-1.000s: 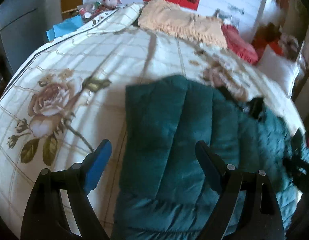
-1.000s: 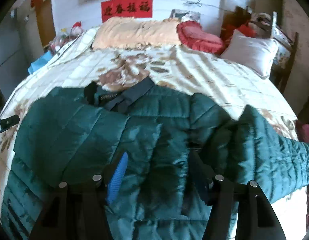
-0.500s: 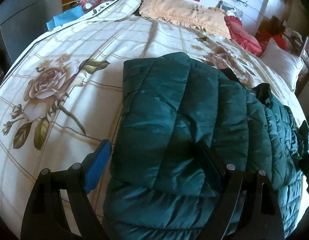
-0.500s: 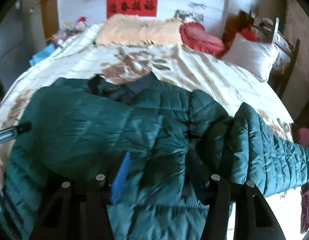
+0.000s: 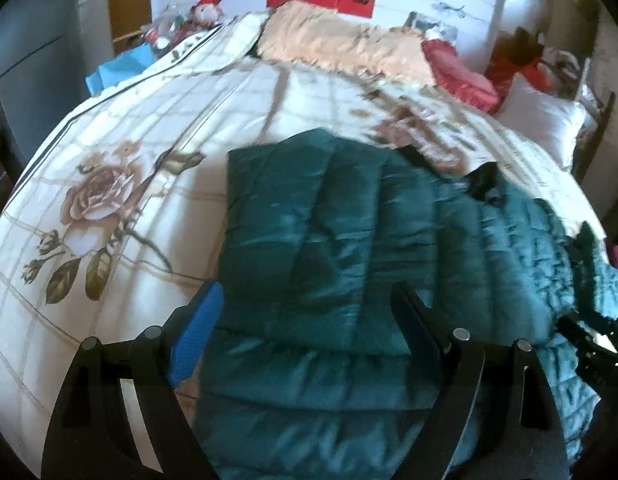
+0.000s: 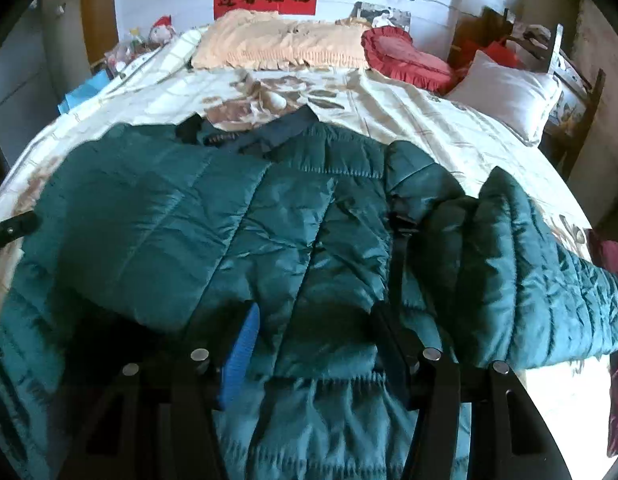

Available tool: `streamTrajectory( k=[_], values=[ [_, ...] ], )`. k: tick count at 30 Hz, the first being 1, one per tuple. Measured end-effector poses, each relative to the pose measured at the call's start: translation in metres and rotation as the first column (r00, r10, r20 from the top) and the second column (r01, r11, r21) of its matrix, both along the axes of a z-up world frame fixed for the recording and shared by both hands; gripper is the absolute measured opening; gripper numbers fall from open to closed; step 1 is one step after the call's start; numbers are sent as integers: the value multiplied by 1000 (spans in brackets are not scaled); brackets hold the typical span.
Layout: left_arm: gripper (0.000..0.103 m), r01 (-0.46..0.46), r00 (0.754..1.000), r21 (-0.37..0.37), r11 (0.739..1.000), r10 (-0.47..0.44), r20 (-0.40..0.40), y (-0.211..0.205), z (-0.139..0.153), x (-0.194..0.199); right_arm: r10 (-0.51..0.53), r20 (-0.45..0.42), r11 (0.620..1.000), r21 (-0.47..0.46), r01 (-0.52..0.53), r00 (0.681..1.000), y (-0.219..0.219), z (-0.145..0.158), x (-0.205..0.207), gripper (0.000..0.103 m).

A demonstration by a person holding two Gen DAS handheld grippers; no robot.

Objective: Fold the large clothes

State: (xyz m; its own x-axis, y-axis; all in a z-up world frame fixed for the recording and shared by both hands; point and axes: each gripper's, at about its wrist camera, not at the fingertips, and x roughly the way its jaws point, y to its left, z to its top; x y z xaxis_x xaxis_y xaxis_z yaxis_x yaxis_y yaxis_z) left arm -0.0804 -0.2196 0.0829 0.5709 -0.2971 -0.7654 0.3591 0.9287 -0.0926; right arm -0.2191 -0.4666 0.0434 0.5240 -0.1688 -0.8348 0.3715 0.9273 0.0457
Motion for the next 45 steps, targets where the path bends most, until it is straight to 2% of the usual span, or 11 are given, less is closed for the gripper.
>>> streamTrajectory(
  k=[5,9,11,13,20,25,28,34,40,45],
  values=[
    [86,42,999,-18,999,-42,8,-21,3,-9,-19,43,999,35,17,999,-2,16,-21,63],
    [86,60,998,-15,998,-60,-32,-36,-13,-9,-38,56,998,43,36,998,-9,22,-32,65],
    [86,73,994,20,997,-71,-87,-44,-29,-4,-55,65,997,54,52,996,-15,24,-38,65],
    [86,68,994,35,997,-65,-88,-45,-37,-3,-73,77,996,58,69,994,-22,28,-44,65],
    [86,61,994,-23,998,-63,-90,-34,-35,-8,-142,114,989,43,138,983,-52,39,-71,69],
    [86,54,995,-81,995,-60,-77,-26,-38,-13,-243,122,970,19,243,962,-94,40,-99,70],
    [86,59,995,-91,994,-65,-70,-26,-39,-14,-323,111,946,-4,325,940,-126,37,-117,71],
    [87,61,994,-97,993,-69,-80,-26,-44,-13,-494,41,869,-27,495,869,-200,19,-148,75],
    [87,65,994,-95,993,-73,-78,-26,-46,-11,-592,28,805,-32,592,806,-243,11,-172,75],
    [87,67,993,-120,990,-78,-90,-24,-49,-10,-682,22,728,-65,682,731,-280,8,-192,76]
  ],
)
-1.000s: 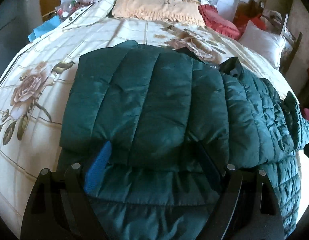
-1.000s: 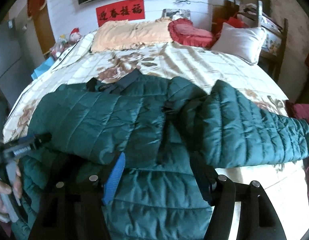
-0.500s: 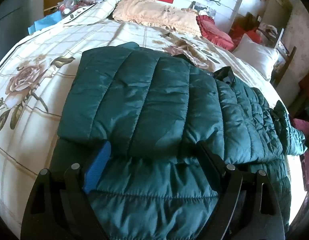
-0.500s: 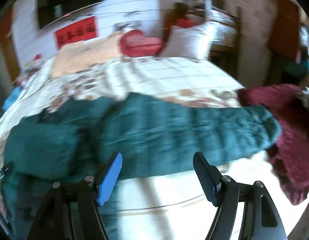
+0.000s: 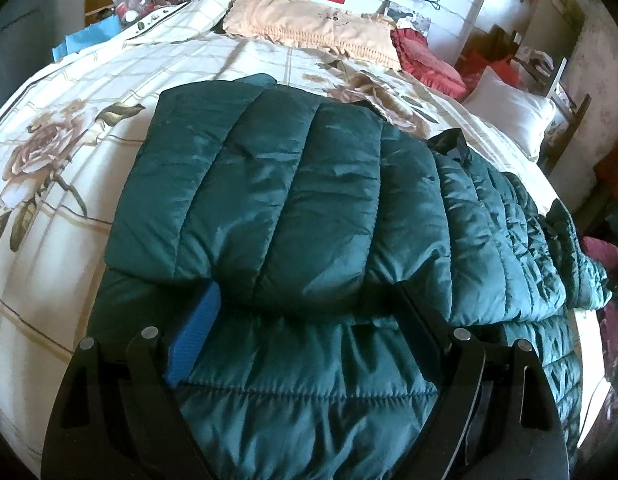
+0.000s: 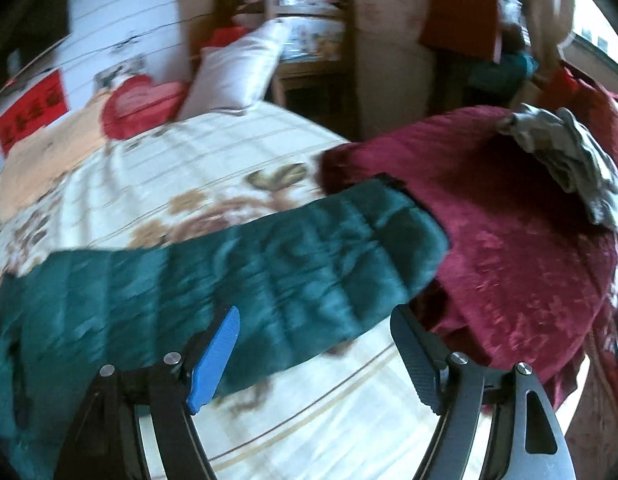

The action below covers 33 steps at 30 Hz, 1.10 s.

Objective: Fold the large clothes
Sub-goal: 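Move the right tool to the other sleeve and grasp its cuff, then lift the held sleeve and fold it across the jacket body with the right tool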

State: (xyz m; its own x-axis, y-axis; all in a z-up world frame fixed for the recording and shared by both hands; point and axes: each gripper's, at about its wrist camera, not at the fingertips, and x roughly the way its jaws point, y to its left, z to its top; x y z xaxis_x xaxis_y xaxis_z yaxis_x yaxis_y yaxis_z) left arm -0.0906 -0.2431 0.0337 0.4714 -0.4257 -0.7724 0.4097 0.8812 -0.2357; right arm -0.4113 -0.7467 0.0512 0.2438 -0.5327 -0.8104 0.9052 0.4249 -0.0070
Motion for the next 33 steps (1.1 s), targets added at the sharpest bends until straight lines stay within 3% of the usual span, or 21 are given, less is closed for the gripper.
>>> streamTrajectory(
  k=[8,15,18,21,23,24,26,29,33],
  values=[
    [90,9,1000,-7,1000,-9,-1,2,-2,-1,-193,17,981,27,193,981,-55,-13,-36,77],
    [92,14,1000,-7,1000,-14,1,0,-3,-3,-268,65,958,120,260,961,-90,-33,-46,78],
    [94,18,1000,-7,1000,-18,-3,-3,-4,-2,-243,72,964,129,232,967,-95,-40,-40,78],
    [95,21,1000,8,1000,-21,4,-6,-5,-2,-195,62,977,96,188,979,-94,-41,-32,66],
    [95,23,1000,11,1000,-23,7,-6,-5,-2,-169,46,982,95,164,985,-93,-43,-27,46],
    [95,22,1000,9,1000,-22,5,-6,-5,-2,-161,36,984,87,158,986,-93,-44,-25,42],
    [95,22,1000,6,1000,-23,4,-7,-5,-3,-144,30,988,61,142,989,-89,-38,-24,25],
    [95,23,1000,6,1000,-23,4,-7,-5,-3,-121,71,992,41,118,990,-84,-24,-26,17],
    [95,23,1000,1,1000,-23,3,-5,-5,-2,-53,164,999,7,53,985,-68,11,-30,14]
  ],
)
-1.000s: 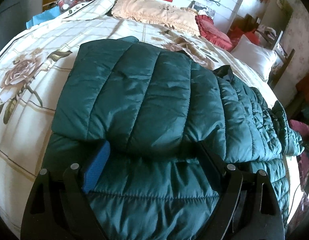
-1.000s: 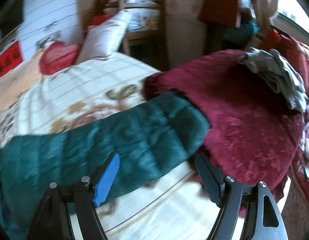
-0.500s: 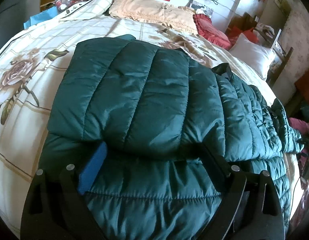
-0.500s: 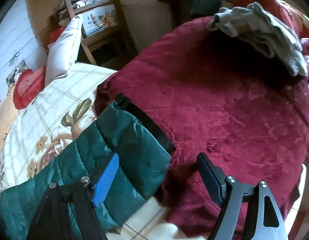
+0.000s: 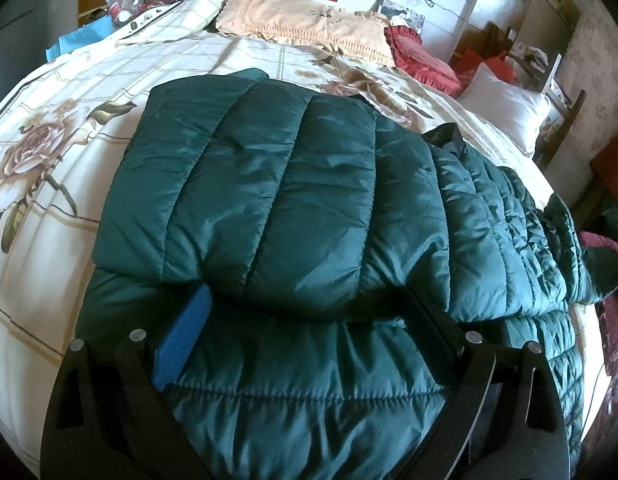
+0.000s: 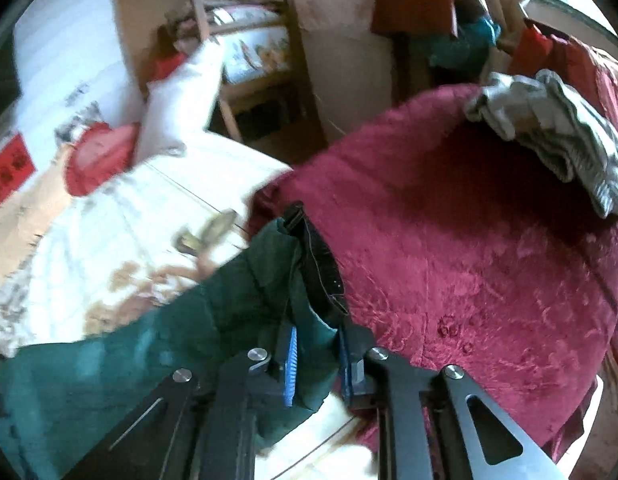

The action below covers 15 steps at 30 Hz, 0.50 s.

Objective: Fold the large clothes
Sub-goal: 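Lift the held sleeve and fold it across the jacket body with the right tool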

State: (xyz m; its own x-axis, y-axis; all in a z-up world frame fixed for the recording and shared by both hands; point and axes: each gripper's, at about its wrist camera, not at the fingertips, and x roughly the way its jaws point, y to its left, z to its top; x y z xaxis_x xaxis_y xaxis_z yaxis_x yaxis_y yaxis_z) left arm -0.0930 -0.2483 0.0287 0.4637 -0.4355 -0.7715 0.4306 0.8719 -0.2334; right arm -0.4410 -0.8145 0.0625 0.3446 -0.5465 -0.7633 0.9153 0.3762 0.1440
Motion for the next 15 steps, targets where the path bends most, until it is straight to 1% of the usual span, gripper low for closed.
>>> streamTrajectory(
  k=[2,5,6,11,15],
  values=[
    [95,0,1000,-8,1000,0,0,0,1,-1,48,49,999,-19,-47,998,10,19,0,14],
    [95,-5,1000,-24,1000,5,5,4,3,-2,109,122,994,-16,-108,986,24,39,3,13],
    [95,-7,1000,-20,1000,7,9,5,4,-2,132,135,991,-18,-131,982,31,44,5,13],
    [95,-4,998,18,1000,3,57,5,14,-9,256,144,967,-49,-252,956,72,66,28,12],
    [95,-4,998,26,1000,2,64,8,20,-11,363,159,932,-74,-355,918,111,80,54,12]
  ],
)
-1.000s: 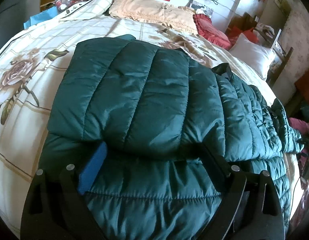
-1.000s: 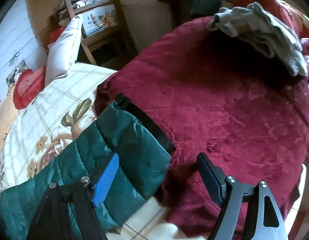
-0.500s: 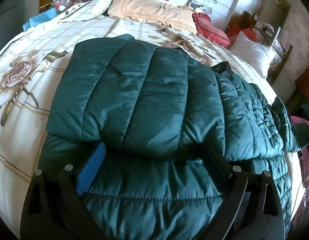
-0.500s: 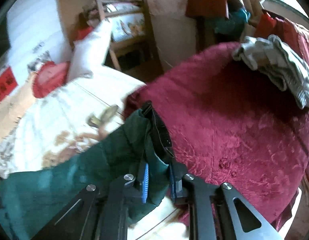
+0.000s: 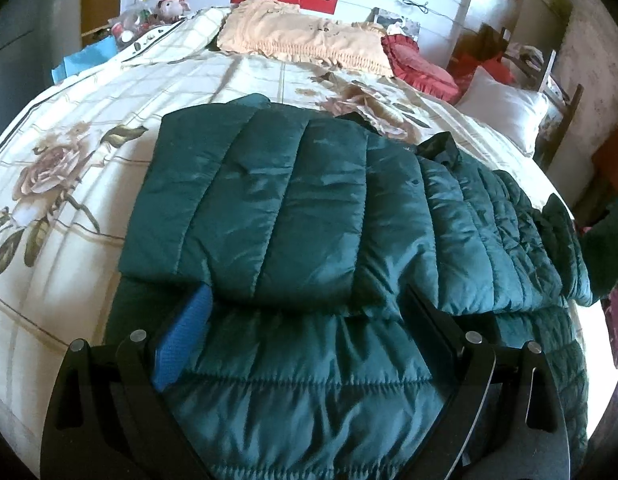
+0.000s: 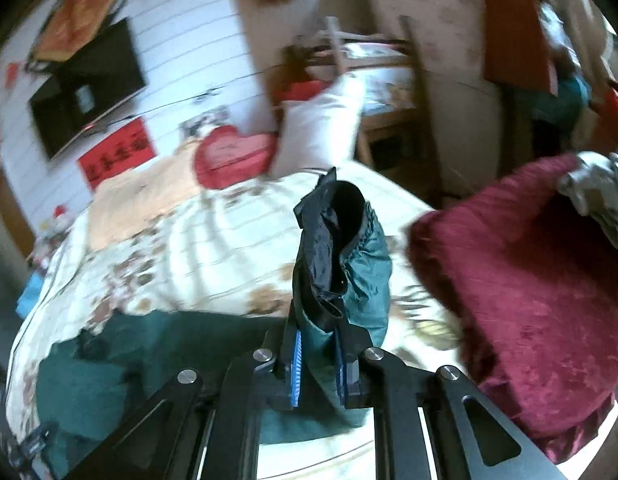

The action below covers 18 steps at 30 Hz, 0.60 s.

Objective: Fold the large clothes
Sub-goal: 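Lift the held sleeve and fold it across the jacket body with the right tool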

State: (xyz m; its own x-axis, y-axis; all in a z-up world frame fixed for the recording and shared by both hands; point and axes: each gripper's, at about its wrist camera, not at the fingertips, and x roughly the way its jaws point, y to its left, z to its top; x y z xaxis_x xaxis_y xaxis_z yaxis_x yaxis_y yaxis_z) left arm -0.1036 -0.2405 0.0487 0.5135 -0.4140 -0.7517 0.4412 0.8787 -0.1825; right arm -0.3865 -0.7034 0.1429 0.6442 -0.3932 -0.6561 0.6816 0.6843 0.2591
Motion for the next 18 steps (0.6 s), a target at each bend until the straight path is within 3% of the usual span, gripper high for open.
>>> streamTrajectory(
  k=[11,18],
  values=[
    [95,-41,999,-31,999,41,0,13,18,13,293,33,956,-13,-292,956,101,22,83,12],
    [95,-63,998,-79,995,61,-35,24,21,21,404,83,910,63,-409,911,144,15,128,11]
  ],
)
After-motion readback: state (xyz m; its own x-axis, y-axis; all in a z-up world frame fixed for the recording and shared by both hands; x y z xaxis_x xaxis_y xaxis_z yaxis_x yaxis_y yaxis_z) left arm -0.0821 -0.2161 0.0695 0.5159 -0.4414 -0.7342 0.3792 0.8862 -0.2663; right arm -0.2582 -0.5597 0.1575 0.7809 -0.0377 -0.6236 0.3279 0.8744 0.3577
